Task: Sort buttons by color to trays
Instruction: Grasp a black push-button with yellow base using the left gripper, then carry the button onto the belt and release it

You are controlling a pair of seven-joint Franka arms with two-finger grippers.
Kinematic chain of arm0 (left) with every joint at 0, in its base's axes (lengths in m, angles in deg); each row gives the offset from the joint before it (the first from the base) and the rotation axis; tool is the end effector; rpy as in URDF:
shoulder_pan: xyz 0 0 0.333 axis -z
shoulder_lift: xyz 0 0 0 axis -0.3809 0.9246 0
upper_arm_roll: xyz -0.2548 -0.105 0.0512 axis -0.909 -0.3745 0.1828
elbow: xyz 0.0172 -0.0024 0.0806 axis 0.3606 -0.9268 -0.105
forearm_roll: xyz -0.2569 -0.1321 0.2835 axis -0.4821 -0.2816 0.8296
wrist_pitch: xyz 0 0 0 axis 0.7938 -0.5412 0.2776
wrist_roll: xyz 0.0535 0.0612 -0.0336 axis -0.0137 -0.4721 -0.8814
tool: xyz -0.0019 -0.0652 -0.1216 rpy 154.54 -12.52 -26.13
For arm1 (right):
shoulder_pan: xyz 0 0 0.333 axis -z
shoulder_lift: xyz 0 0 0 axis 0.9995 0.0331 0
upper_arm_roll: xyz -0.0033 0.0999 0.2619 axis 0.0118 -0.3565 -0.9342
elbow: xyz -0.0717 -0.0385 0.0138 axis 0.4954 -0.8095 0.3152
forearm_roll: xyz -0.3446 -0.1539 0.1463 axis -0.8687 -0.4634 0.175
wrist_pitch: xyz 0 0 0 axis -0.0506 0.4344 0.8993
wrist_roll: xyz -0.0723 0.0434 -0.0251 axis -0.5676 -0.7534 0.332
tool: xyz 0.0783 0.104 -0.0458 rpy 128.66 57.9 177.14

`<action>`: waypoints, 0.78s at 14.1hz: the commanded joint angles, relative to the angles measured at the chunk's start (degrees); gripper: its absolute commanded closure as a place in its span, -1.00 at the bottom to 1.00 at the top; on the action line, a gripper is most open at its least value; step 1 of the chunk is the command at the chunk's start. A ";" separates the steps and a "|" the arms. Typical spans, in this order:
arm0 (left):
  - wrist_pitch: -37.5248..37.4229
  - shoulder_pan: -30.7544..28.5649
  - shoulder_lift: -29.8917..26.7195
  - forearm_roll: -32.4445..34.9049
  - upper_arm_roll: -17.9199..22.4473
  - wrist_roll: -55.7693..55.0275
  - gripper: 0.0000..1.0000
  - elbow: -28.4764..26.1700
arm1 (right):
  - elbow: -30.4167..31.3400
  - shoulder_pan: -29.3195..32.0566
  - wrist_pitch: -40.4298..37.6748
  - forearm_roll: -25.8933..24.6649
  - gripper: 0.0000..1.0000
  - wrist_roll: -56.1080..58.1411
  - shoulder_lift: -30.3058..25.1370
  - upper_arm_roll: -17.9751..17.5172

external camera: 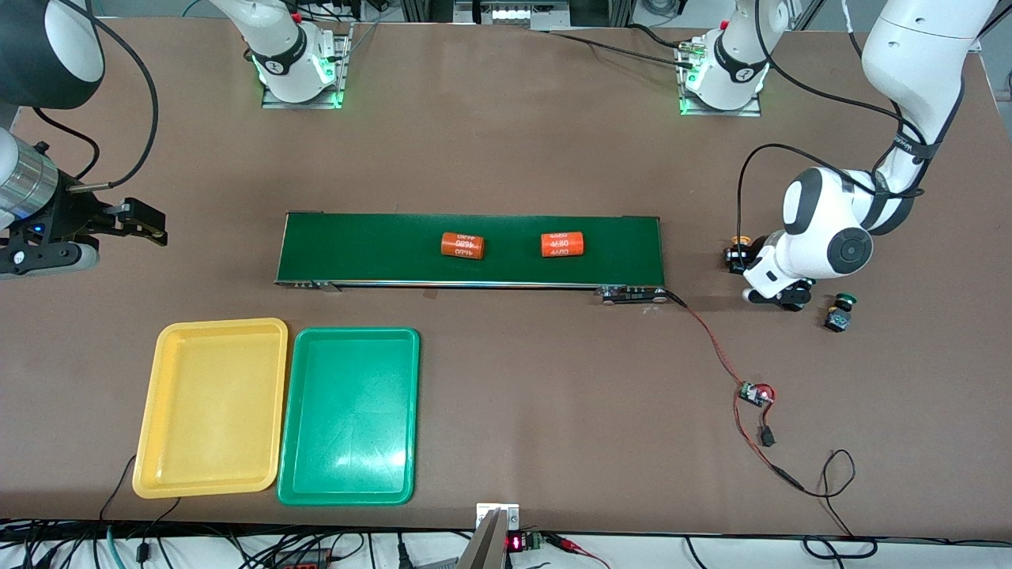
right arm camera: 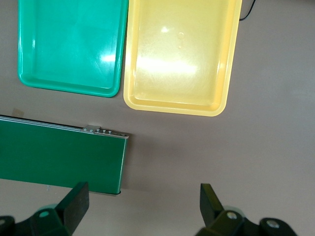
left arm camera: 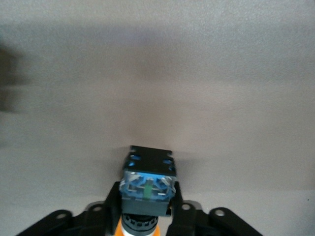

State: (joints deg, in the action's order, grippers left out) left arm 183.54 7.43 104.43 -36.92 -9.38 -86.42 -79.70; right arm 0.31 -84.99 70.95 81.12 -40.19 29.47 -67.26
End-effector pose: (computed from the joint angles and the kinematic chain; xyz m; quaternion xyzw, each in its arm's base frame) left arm 0.4964 -0.0166 0.0955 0.9844 0.0163 -0.1729 0.0282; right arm 0.6114 0.0117 0.4817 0.9968 0.0753 -0.0148 0.0233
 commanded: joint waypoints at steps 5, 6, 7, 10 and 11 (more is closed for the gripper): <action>-5.53 1.15 -6.15 -0.30 -0.57 5.09 0.95 3.91 | 0.00 -0.21 0.10 -0.69 -1.00 -0.61 -0.39 -0.26; -6.85 2.20 -6.68 -0.30 -0.57 5.10 0.97 4.79 | 0.00 -0.21 0.10 -0.78 -1.00 -0.61 -0.39 -0.26; -8.34 3.78 -6.94 -0.65 -0.75 5.01 1.00 5.41 | 0.00 -0.21 0.10 -0.78 -1.00 -0.61 -0.39 -0.26; -10.55 8.62 -7.56 -2.40 -1.28 3.26 1.00 7.69 | 0.00 -0.21 0.10 -0.78 -1.00 -0.69 -0.39 -0.26; -10.64 9.06 -7.30 -4.76 -1.97 3.25 1.00 8.40 | 0.00 -0.21 0.10 -0.78 -1.00 -0.69 -0.39 -0.26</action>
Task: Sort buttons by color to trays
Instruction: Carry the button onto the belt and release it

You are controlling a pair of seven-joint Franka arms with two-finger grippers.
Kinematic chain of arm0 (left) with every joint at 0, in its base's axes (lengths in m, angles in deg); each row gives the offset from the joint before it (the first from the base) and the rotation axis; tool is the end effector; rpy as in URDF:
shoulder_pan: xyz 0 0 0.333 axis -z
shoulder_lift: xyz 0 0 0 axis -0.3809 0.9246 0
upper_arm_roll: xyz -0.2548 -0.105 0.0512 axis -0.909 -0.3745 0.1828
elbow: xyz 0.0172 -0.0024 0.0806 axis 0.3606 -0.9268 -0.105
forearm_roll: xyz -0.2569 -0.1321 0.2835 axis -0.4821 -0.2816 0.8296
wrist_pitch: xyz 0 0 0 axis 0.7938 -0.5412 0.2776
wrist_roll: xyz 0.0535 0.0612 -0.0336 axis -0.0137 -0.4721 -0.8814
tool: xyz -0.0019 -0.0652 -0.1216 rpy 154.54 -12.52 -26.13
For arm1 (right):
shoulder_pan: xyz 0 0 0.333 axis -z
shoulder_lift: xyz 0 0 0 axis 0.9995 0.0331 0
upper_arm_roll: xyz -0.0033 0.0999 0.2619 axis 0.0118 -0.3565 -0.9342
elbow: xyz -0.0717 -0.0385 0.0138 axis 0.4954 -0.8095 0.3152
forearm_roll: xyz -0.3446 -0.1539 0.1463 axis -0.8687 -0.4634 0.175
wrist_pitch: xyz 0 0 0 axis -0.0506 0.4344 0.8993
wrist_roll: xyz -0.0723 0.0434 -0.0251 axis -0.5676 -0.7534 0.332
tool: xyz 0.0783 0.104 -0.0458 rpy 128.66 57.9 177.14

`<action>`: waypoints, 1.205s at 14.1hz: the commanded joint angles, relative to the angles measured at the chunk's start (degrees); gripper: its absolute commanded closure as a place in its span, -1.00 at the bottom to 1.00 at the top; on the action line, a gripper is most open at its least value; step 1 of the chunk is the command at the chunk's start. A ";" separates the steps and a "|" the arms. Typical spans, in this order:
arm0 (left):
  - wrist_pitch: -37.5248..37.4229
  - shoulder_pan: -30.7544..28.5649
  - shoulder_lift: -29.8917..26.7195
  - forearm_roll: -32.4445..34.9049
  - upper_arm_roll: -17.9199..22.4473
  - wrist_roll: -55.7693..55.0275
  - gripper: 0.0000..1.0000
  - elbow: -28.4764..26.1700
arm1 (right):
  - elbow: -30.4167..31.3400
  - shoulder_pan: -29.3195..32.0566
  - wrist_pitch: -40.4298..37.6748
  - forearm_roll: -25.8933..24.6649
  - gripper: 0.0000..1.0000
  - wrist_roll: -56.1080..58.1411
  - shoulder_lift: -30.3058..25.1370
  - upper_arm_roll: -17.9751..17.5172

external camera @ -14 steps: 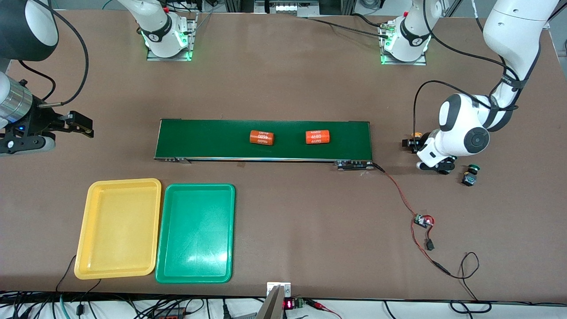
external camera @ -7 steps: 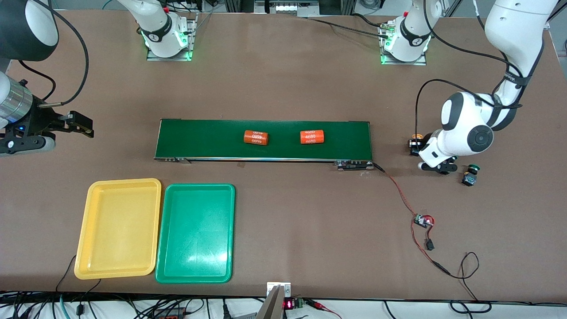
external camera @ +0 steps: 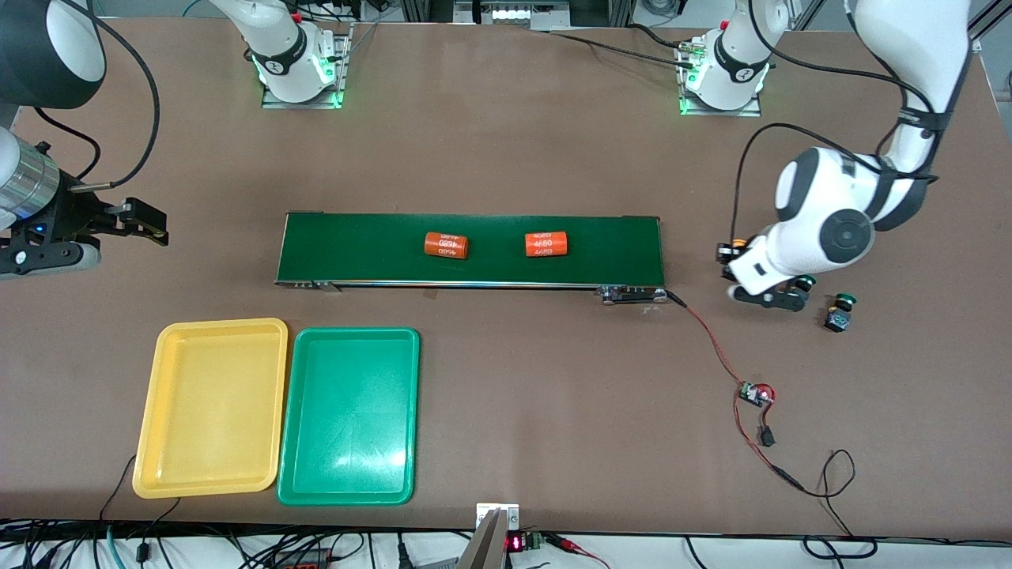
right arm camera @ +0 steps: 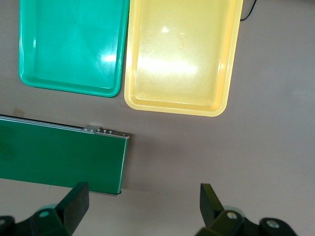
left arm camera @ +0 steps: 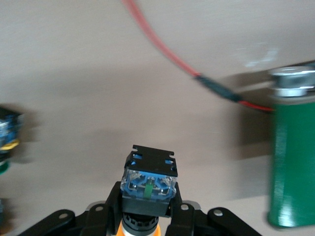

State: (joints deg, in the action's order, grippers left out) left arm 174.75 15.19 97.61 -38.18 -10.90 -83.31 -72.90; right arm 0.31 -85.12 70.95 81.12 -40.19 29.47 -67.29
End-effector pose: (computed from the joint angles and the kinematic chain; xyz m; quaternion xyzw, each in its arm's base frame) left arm 0.5365 -0.0954 0.1908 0.9876 -0.0803 -0.1336 0.0156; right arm 0.6114 0.0134 0.4817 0.9967 0.0767 -0.0148 0.0233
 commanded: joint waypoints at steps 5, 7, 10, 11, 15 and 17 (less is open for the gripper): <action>-2.11 7.63 1.89 -8.62 -0.82 -2.92 1.00 6.16 | 0.00 -0.09 0.10 -0.78 -1.00 -0.61 -0.39 -0.23; -2.02 9.82 3.74 -10.38 -0.73 -6.52 1.00 8.18 | 0.00 -0.09 0.10 -0.78 -1.00 -0.69 -0.39 -0.23; -1.41 12.29 6.55 -10.38 -0.82 -10.92 1.00 9.24 | 0.00 -0.09 0.19 -0.69 -1.00 -0.69 -0.39 -0.23; -1.41 12.73 6.65 -10.38 -0.73 -10.93 1.00 9.42 | 0.00 -0.09 0.19 -0.78 -1.00 -0.69 -0.39 -0.23; -1.32 13.00 8.05 -10.47 -0.99 -10.93 1.00 9.25 | 0.00 -0.09 0.19 -0.69 -1.00 -0.69 -0.31 -0.23; 0.17 13.61 8.32 -10.65 -0.99 -11.02 0.98 8.81 | 0.00 0.00 0.19 -0.69 -1.00 -0.69 -0.31 -0.23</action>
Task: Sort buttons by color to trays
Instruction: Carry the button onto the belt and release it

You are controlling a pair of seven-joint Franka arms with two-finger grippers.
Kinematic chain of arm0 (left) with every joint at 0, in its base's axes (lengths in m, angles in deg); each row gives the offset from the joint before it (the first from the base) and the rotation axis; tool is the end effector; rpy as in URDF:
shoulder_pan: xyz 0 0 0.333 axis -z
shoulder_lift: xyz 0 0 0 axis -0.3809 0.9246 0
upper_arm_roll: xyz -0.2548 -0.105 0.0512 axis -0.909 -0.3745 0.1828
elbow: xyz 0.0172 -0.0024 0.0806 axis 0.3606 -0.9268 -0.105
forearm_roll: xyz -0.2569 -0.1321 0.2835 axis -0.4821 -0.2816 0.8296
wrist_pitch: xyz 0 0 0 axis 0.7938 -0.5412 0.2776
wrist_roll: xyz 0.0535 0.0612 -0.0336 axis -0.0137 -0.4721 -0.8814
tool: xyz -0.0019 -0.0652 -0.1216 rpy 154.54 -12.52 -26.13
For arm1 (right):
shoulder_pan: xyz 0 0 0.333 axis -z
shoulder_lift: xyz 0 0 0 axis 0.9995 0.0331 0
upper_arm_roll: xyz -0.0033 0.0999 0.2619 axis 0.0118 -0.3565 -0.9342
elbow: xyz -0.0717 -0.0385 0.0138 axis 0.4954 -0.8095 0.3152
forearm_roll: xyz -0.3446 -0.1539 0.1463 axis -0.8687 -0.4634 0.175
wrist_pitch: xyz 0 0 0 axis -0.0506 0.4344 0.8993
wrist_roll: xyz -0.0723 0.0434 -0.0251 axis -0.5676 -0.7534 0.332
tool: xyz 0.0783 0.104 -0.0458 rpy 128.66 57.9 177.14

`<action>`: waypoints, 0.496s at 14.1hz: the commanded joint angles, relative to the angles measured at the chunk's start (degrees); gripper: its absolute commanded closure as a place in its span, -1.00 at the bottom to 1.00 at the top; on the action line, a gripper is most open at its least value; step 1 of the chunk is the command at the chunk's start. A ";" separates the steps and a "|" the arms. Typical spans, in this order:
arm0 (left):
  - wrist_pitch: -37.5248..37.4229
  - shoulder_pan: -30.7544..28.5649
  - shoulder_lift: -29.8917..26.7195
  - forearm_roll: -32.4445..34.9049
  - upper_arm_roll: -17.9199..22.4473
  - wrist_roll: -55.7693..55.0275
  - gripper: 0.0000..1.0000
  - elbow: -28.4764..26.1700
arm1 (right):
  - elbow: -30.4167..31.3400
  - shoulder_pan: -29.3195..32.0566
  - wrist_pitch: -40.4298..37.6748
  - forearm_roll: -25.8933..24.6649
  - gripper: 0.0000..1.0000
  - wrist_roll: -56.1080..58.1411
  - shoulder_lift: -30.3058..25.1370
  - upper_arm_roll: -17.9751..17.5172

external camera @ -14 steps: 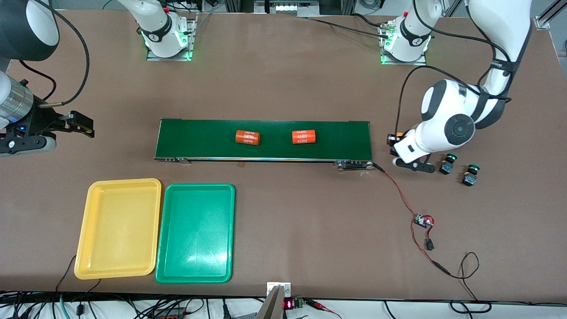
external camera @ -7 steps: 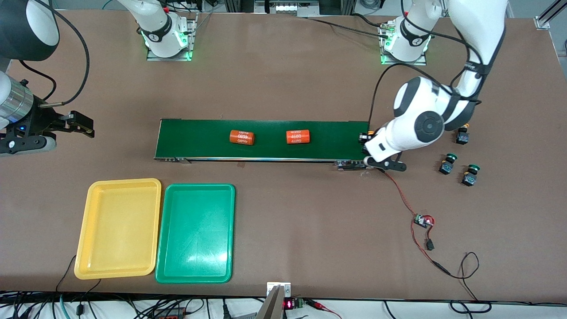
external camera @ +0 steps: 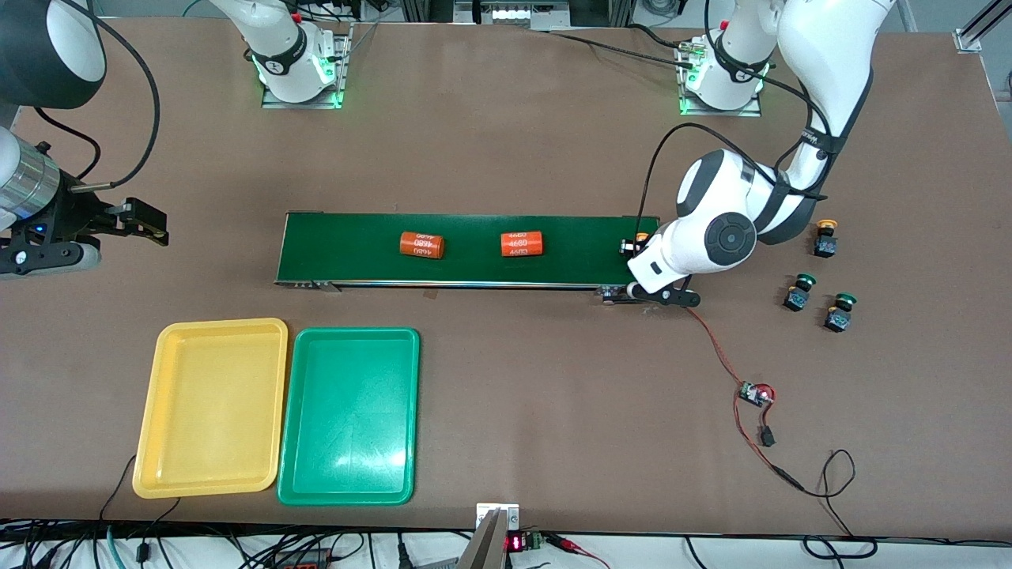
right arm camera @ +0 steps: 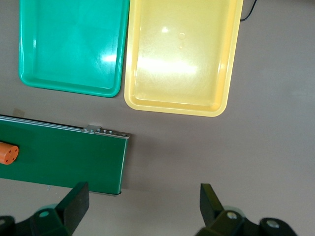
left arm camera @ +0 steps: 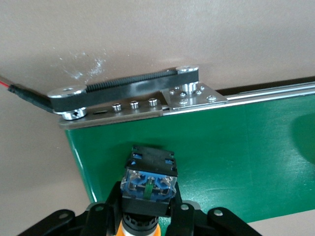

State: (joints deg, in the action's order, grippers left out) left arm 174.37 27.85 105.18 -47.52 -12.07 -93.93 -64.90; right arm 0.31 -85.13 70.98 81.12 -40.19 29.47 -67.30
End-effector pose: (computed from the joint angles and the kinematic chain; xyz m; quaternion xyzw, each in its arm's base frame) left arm 0.5253 -0.2447 0.1764 0.9834 -0.0523 -0.1586 0.0703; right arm 0.6115 0.0136 0.4817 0.9967 0.0768 -0.0145 0.0233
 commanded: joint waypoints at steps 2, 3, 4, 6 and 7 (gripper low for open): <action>0.56 1.04 0.14 -1.83 0.18 0.13 -0.99 0.90 | 0.00 0.01 0.16 -0.69 -1.00 -0.69 -0.31 -0.23; 0.47 1.04 -1.26 -2.27 0.18 0.13 -1.00 0.90 | 0.00 0.01 0.16 -0.69 -1.00 -0.61 -0.31 -0.23; 0.03 0.87 -3.10 -2.97 0.18 0.05 -1.00 0.90 | 0.00 0.01 0.16 -0.69 -1.00 -0.69 -0.31 -0.23; -1.02 -2.02 -7.15 -3.85 0.18 0.13 -1.00 0.72 | 0.00 0.01 0.16 -0.69 -1.00 -0.61 -0.31 -0.23; -2.07 -5.00 -8.21 -3.77 0.27 0.40 -1.00 0.72 | 0.00 0.01 0.16 -0.69 -1.00 -0.61 -0.31 -0.23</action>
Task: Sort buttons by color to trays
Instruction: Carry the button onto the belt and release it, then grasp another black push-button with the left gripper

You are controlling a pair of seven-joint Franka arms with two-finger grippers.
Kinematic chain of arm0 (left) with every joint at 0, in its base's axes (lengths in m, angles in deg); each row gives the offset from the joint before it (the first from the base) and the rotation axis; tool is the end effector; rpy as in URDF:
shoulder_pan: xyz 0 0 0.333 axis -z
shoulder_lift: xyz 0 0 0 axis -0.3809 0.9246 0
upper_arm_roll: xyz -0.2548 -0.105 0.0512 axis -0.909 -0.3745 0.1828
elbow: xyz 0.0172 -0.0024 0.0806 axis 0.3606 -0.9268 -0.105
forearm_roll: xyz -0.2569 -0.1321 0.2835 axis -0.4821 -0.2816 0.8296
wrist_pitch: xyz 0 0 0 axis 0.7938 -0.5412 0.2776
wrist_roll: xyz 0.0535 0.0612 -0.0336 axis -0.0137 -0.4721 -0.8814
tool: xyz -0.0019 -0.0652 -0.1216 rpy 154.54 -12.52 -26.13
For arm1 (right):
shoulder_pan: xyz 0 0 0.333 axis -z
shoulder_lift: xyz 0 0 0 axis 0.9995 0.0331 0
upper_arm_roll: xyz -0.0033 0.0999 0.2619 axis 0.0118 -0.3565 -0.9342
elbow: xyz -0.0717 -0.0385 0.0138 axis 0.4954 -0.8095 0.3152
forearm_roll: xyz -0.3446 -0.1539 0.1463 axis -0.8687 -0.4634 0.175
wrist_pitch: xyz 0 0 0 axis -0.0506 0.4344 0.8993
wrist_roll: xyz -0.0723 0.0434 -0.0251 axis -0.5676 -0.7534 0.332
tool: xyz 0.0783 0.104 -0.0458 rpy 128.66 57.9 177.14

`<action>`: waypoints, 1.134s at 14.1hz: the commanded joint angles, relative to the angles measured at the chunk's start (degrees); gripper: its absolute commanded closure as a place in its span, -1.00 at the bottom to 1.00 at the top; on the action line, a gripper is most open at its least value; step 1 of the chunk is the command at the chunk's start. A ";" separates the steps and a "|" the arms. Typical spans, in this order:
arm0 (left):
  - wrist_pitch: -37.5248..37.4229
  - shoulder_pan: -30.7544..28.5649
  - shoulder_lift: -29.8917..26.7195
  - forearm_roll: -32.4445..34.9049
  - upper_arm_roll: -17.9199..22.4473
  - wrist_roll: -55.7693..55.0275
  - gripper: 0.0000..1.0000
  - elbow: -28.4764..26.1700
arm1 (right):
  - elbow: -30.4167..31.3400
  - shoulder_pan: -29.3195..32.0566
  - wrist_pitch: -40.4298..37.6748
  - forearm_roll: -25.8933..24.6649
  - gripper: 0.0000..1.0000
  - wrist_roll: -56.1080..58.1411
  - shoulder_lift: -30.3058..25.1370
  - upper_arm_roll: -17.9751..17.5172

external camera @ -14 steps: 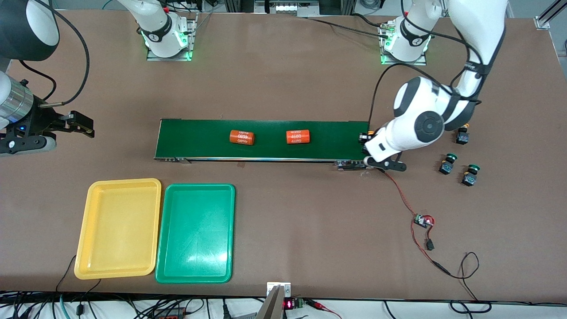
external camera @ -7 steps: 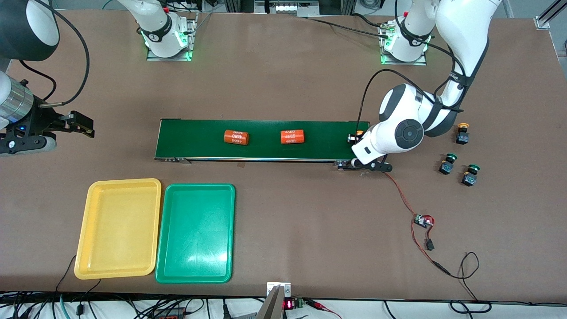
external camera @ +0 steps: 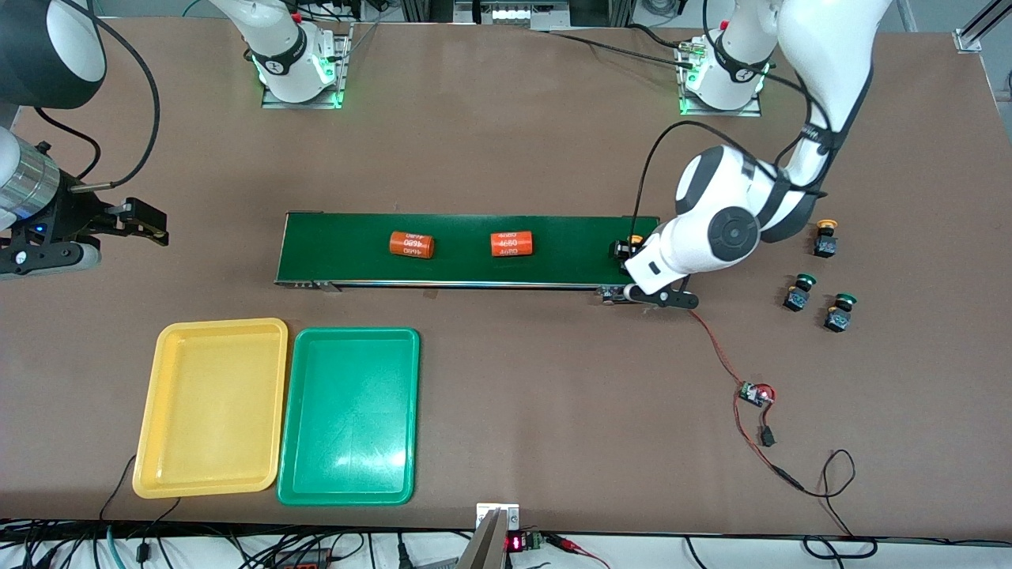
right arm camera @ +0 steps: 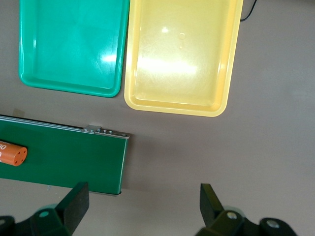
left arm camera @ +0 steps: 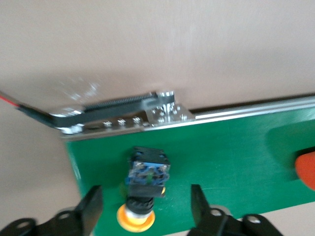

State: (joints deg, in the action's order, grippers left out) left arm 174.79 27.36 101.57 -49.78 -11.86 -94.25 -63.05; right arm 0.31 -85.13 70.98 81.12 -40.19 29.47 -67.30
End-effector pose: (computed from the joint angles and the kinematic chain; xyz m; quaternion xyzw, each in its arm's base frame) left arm 0.5483 -0.2446 0.2253 0.9886 -0.0342 -0.1139 0.0927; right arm 0.6115 0.0136 0.4817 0.9967 0.0768 -0.0145 0.0233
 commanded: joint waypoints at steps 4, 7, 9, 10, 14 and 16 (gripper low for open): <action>-3.21 -16.89 -2.78 2.26 0.67 0.71 -1.00 -2.10 | 0.00 0.01 0.16 -0.69 -1.00 -0.61 -0.31 -0.23; -0.15 -24.20 1.61 13.73 0.67 0.97 -1.00 -1.66 | 0.09 0.01 0.68 -0.78 -1.00 -0.52 0.56 -0.23; 1.36 -26.85 3.90 22.02 0.67 1.15 -1.00 -1.48 | 0.09 -0.07 1.04 -0.78 -1.00 -0.43 1.36 -0.23; 1.45 -27.82 4.78 24.31 0.59 2.63 -1.00 -1.48 | 0.26 -0.07 0.95 -0.86 -1.00 -0.43 1.45 -0.23; 4.79 -29.49 7.07 24.87 0.59 14.04 -1.00 -1.39 | 0.35 -0.07 0.86 -0.78 -1.00 -0.34 1.89 -0.23; 4.79 -29.76 8.12 24.87 0.59 18.36 -1.00 -1.48 | 0.35 -0.07 0.86 -0.78 -1.00 -0.25 1.89 -0.23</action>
State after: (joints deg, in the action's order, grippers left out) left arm 179.33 -0.99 108.32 -26.18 -10.40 -80.43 -65.19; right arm 0.35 -85.14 71.54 81.12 -40.19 31.84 -67.30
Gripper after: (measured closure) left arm 0.000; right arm 0.000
